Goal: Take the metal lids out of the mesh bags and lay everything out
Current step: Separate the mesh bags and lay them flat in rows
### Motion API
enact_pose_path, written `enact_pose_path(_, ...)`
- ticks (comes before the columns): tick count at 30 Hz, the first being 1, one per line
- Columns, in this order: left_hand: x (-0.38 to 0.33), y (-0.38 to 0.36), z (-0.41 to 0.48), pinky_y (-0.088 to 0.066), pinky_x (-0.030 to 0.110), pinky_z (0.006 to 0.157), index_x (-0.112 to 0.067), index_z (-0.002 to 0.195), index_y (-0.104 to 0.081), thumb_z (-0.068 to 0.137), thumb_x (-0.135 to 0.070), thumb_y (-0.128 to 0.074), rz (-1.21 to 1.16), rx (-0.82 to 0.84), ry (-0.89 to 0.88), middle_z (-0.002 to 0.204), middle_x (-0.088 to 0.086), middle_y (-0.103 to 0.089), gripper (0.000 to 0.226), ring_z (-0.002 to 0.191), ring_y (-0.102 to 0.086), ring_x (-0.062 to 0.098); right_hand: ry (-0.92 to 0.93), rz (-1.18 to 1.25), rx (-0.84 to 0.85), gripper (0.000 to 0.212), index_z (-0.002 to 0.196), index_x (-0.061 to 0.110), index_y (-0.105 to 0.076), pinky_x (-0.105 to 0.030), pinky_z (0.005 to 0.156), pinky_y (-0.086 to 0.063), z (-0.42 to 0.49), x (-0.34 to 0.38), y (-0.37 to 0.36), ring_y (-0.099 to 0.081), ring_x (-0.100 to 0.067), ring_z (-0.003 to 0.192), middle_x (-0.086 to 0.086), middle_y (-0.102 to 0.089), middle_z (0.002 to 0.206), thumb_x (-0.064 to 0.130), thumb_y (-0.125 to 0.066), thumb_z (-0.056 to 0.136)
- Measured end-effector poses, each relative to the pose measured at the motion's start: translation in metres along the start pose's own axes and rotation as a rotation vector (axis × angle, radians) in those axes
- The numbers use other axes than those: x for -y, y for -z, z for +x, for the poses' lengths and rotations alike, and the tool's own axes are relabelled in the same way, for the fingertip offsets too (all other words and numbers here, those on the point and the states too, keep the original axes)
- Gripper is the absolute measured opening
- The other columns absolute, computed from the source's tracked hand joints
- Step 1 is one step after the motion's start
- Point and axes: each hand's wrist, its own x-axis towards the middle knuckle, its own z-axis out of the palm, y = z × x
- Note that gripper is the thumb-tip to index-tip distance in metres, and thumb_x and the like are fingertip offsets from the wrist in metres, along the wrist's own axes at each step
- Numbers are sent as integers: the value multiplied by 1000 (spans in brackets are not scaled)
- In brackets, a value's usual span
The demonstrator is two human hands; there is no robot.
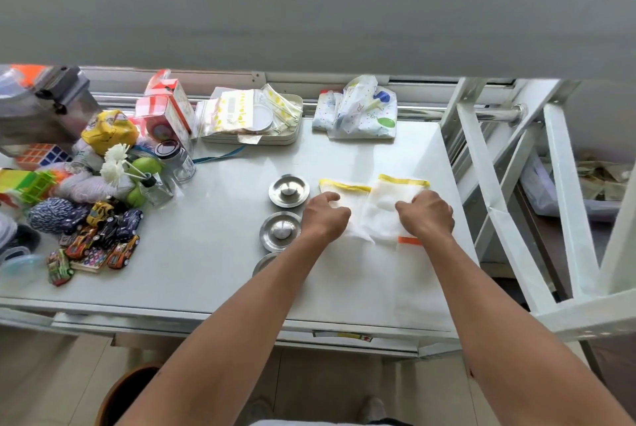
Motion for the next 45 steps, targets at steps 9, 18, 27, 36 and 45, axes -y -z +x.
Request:
enact_pose_path(9, 2, -9, 19, -40, 22, 93, -19, 131, -58, 82, -21, -67, 212, 35, -124, 136, 7, -47, 49, 117, -55, 21, 42, 17, -60, 26, 106, 15, -57, -38, 89, -43, 8, -9, -3, -54, -39, 112, -13, -61, 115, 15, -56, 80)
enact_pose_path(18, 38, -20, -9, -4, 49, 118, -29, 154, -3, 91, -67, -27, 1102, 237, -513, 163, 8, 13, 77, 148, 14, 30, 130, 29, -17, 34, 117, 8, -55, -38, 85, -45, 17, -14, -2, -57, -40, 110, -16, -64, 116, 23, -56, 86)
enact_pose_path(27, 37, -44, 7, 3, 48, 119, -27, 154, 6, 98, -58, -14, 959, 86, -393, 162, 6, 16, 67, 147, 17, 30, 91, -77, 83, 33, 109, 3, -54, -31, 74, -42, 14, -19, 8, -58, -38, 102, -18, -62, 105, 7, -55, 76)
enact_pose_path(36, 43, -35, 0, -9, 53, 117, -29, 154, -6, 93, -67, -24, 1027, 19, -507, 164, 9, 4, 75, 147, 6, 40, 170, -114, 114, 33, 114, 4, -53, -38, 87, -45, 15, -21, 12, -55, -37, 108, -20, -60, 113, 3, -49, 81)
enact_pose_path(45, 49, -34, 5, -5, 47, 118, -32, 154, -2, 100, -54, -18, 989, 112, -536, 164, 7, 7, 61, 148, 12, 35, 161, -16, -34, 37, 122, 4, -52, -34, 80, -43, 16, -19, 6, -58, -38, 107, -20, -62, 116, 2, -54, 85)
